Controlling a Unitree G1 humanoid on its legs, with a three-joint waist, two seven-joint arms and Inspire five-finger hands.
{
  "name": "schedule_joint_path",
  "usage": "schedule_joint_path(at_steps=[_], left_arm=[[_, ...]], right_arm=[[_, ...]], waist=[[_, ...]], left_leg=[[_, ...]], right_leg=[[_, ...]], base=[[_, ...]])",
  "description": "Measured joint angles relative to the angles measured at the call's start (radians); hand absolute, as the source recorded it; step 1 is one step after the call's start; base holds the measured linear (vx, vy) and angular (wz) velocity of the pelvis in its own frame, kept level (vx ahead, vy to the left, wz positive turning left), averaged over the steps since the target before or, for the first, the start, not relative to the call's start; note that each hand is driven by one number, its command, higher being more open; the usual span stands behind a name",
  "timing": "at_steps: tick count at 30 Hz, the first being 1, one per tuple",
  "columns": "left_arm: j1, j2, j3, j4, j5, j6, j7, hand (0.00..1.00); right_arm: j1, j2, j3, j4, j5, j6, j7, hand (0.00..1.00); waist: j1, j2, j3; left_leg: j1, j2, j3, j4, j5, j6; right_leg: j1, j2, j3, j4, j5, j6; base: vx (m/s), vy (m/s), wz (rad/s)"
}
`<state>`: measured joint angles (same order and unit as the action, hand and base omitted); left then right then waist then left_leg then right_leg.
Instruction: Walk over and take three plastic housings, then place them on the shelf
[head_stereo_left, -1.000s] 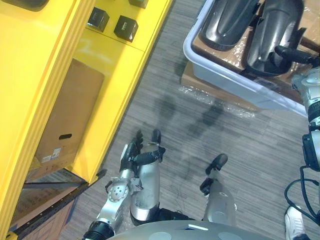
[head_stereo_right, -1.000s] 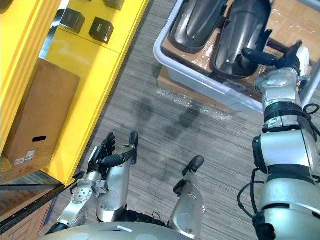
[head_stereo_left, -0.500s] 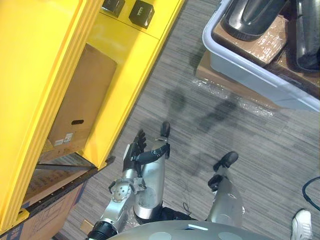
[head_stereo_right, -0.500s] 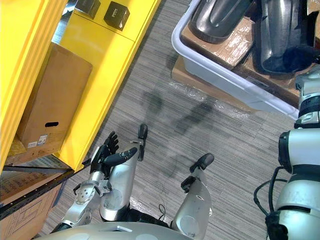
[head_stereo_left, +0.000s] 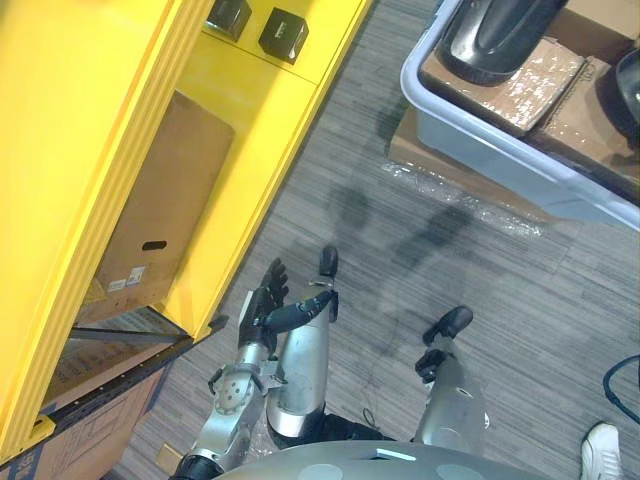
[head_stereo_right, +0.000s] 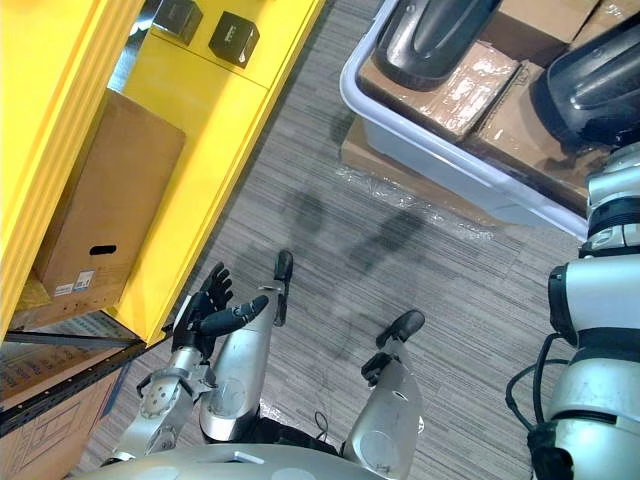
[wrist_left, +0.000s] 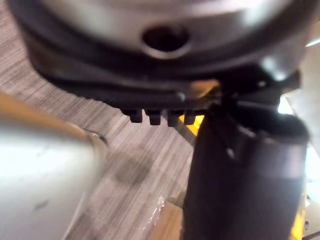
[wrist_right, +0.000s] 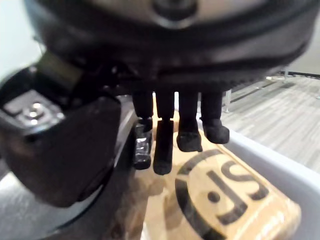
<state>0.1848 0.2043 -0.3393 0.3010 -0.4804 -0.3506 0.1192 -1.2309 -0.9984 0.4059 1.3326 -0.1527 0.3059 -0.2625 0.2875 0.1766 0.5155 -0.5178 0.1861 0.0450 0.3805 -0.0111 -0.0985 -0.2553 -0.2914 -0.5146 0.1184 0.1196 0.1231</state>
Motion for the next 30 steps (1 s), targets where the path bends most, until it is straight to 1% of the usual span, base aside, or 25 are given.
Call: schedule_joint_path(at_steps=[2,4,5,6,7,8,9,10,11,12,14,17,18,21,25,28,30], left_arm=[[0.018,0.005,0.021,-0.026,-0.028,-0.004,-0.019,1.0],[0.022,0.012,0.031,-0.04,-0.03,-0.017,-0.028,1.0],[0.022,0.015,0.041,-0.05,-0.032,-0.02,-0.036,1.0],[0.023,0.023,0.05,-0.072,-0.031,-0.02,-0.036,1.0],[0.023,0.034,0.062,-0.1,-0.028,-0.022,-0.039,1.0],[0.023,0.039,0.068,-0.116,-0.028,-0.022,-0.038,1.0],[0.022,0.044,0.083,-0.153,-0.023,-0.023,-0.037,1.0],[0.02,0.052,0.093,-0.217,-0.02,-0.024,-0.035,1.0],[0.016,0.056,0.105,-0.264,-0.018,-0.027,-0.035,1.0],[0.013,0.063,0.115,-0.297,-0.017,-0.042,-0.034,1.0],[-0.023,0.095,0.131,-0.348,0.01,-0.053,-0.029,1.0],[-0.089,0.12,0.149,-0.382,0.021,-0.053,-0.017,1.0],[-0.112,0.127,0.161,-0.395,0.021,-0.053,-0.015,1.0],[-0.148,0.137,0.168,-0.416,0.02,-0.042,-0.019,1.0],[-0.16,0.137,0.168,-0.429,0.02,-0.033,-0.024,1.0],[-0.17,0.137,0.167,-0.428,0.02,-0.008,-0.025,1.0],[-0.177,0.137,0.166,-0.428,0.02,-0.003,-0.025,1.0]], right_arm=[[0.0,0.0,0.002,-0.015,-0.01,-0.031,-0.025,0.0],[0.0,0.0,0.007,-0.024,-0.024,-0.052,-0.04,0.0],[0.002,0.0,0.011,-0.036,-0.029,-0.061,-0.046,0.0],[0.004,0.002,0.018,-0.054,-0.03,-0.073,-0.057,0.0],[0.008,0.008,0.018,-0.078,-0.03,-0.082,-0.068,0.0],[0.012,0.012,0.018,-0.094,-0.032,-0.088,-0.077,0.0],[0.038,0.018,0.018,-0.139,-0.039,-0.108,-0.098,0.0],[0.064,0.018,0.017,-0.2,-0.04,-0.135,-0.126,0.0],[0.078,0.019,0.016,-0.244,-0.042,-0.146,-0.155,0.0],[0.082,0.021,0.016,-0.272,-0.05,-0.151,-0.17,0.0],[0.099,0.021,0.006,-0.309,-0.051,-0.167,-0.2,0.0],[0.15,0.04,-0.034,-0.347,-0.048,-0.175,-0.232,0.0],[0.162,0.066,-0.045,-0.353,-0.048,-0.179,-0.243,0.0],[0.186,0.108,-0.057,-0.377,-0.048,-0.189,-0.258,0.0],[0.218,0.136,-0.075,-0.399,-0.048,-0.185,-0.261,0.0],[0.235,0.139,-0.082,-0.406,-0.048,-0.183,-0.261,0.0],[0.235,0.145,-0.082,-0.406,-0.047,-0.181,-0.261,0.0]], waist=[[-0.014,-0.007,0.003],[-0.019,-0.017,0.007],[-0.021,-0.027,0.008],[-0.024,-0.043,0.009],[-0.031,-0.065,0.01],[-0.037,-0.076,0.01],[-0.049,-0.1,0.011],[-0.053,-0.122,0.009],[-0.065,-0.132,0.006],[-0.073,-0.143,0.008],[-0.083,-0.157,0.004],[-0.088,-0.166,0.002],[-0.095,-0.172,-0.001],[-0.104,-0.178,-0.004],[-0.108,-0.181,-0.006],[-0.103,-0.182,-0.007],[-0.1,-0.183,-0.007]], left_leg=[[0.022,0.004,0.0,-0.027,0.016,-0.005],[0.044,0.013,0.004,-0.044,0.025,-0.01],[0.055,0.019,0.005,-0.052,0.029,-0.014],[0.071,0.025,0.009,-0.072,0.04,-0.019],[0.09,0.032,0.016,-0.091,0.05,-0.023],[0.1,0.034,0.017,-0.102,0.056,-0.025],[0.134,0.036,0.021,-0.129,0.067,-0.029],[0.173,0.036,0.037,-0.155,0.076,-0.032],[0.185,0.036,0.039,-0.165,0.081,-0.031],[0.194,0.036,0.041,-0.175,0.086,-0.032],[0.213,0.038,0.046,-0.194,0.093,-0.034],[0.232,0.037,0.049,-0.215,0.107,-0.034],[0.239,0.037,0.051,-0.223,0.114,-0.035],[0.247,0.038,0.058,-0.229,0.117,-0.035],[0.247,0.038,0.058,-0.229,0.117,-0.035],[0.245,0.038,0.058,-0.229,0.117,-0.036],[0.242,0.038,0.058,-0.228,0.117,-0.035]], right_leg=[[0.012,0.006,0.0,0.0,-0.002,-0.003],[0.023,0.015,0.002,-0.001,-0.004,-0.006],[0.028,0.02,0.003,-0.001,-0.005,-0.008],[0.033,0.026,0.007,-0.003,-0.005,-0.009],[0.038,0.032,0.01,-0.004,-0.007,-0.012],[0.044,0.035,0.01,-0.004,-0.009,-0.014],[0.062,0.037,0.01,-0.005,-0.012,-0.019],[0.08,0.038,0.023,-0.008,-0.013,-0.02],[0.09,0.039,0.023,-0.012,-0.013,-0.02],[0.095,0.04,0.024,-0.014,-0.013,-0.02],[0.102,0.042,0.028,-0.016,-0.012,-0.02],[0.113,0.043,0.028,-0.017,-0.012,-0.02],[0.115,0.043,0.029,-0.017,-0.012,-0.02],[0.115,0.043,0.035,-0.017,-0.011,-0.019],[0.115,0.044,0.036,-0.018,-0.01,-0.019],[0.114,0.044,0.035,-0.019,-0.01,-0.019],[0.112,0.044,0.035,-0.019,-0.01,-0.019]], base=[[-0.04,-0.055,-0.01],[-0.04,-0.05,-0.06],[-0.02,-0.05,-0.09],[-0.03,-0.074,-0.12],[-0.01,-0.062,-0.1],[-0.01,-0.07,-0.06],[-0.01,-0.06,-0.12],[-0.03,-0.053,-0.1],[-0.03,-0.023,-0.11],[-0.04,-0.012,0.01],[-0.05,-0.008,-0.03],[-0.02,-0.006,-0.01],[0.0,0.0,0.0],[-0.02,-0.008,-0.06],[0.0,0.0,0.0],[0.0,0.0,0.0],[0.0,0.0,0.0]])
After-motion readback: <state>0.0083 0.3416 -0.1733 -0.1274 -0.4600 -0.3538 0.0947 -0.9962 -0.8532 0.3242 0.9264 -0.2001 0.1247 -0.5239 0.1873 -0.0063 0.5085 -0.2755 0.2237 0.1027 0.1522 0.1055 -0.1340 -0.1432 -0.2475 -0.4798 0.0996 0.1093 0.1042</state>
